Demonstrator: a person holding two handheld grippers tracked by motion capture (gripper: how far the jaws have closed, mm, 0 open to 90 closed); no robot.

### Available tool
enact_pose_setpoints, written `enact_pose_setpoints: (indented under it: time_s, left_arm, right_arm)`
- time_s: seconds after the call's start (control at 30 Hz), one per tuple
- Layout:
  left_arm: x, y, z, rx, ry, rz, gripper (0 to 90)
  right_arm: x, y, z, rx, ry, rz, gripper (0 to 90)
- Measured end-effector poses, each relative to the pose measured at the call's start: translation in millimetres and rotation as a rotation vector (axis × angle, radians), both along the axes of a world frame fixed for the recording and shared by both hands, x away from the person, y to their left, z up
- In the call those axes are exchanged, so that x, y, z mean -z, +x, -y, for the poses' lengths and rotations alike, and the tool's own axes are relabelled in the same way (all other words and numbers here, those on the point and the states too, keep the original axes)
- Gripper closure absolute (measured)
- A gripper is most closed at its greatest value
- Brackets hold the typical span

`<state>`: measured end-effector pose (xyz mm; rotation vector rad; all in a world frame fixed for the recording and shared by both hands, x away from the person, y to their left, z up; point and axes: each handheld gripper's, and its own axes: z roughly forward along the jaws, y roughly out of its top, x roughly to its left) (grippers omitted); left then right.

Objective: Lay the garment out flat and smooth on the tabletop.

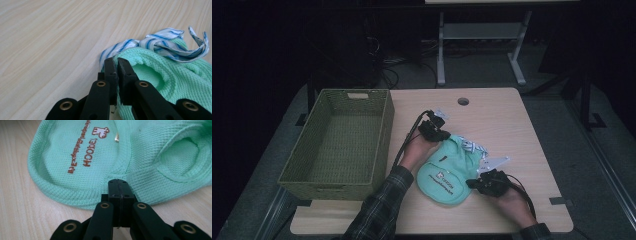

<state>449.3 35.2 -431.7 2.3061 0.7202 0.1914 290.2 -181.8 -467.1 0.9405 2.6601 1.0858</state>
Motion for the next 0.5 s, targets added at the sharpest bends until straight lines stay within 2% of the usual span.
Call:
enact_pose_setpoints:
  time_s: [0.1, 0.27, 0.3, 0.43, 0.5]
  left_arm:
    - [0.4, -3.0, 0.2, 0.005, -0.007, -0.005, 83.1]
    - [-1.6, -9.1, -2.1, 0.004, -0.02, -0.008, 72.6]
    - [-3.5, -14.5, -4.6, -0.001, -0.024, -0.001, 71.1]
    - [-5.0, -27.8, -10.2, -0.023, -0.054, 0.007, 70.5]
    - [-7.2, -32.8, -15.8, -0.015, -0.044, 0.015, 73.1]
  right_arm:
    - [0.0, 0.0, 0.1, -0.001, 0.0, 0.0, 90.0]
    - [-0.7, -0.1, -0.2, -0.01, -0.013, 0.011, 89.3]
    - [-2.0, -0.3, 0.1, -0.007, -0.009, 0.01, 87.2]
    - [-8.7, -0.1, 3.5, 0.004, 0.008, 0.022, 85.9]
    - [-13.8, 1.6, 6.2, 0.008, 0.025, 0.034, 85.9]
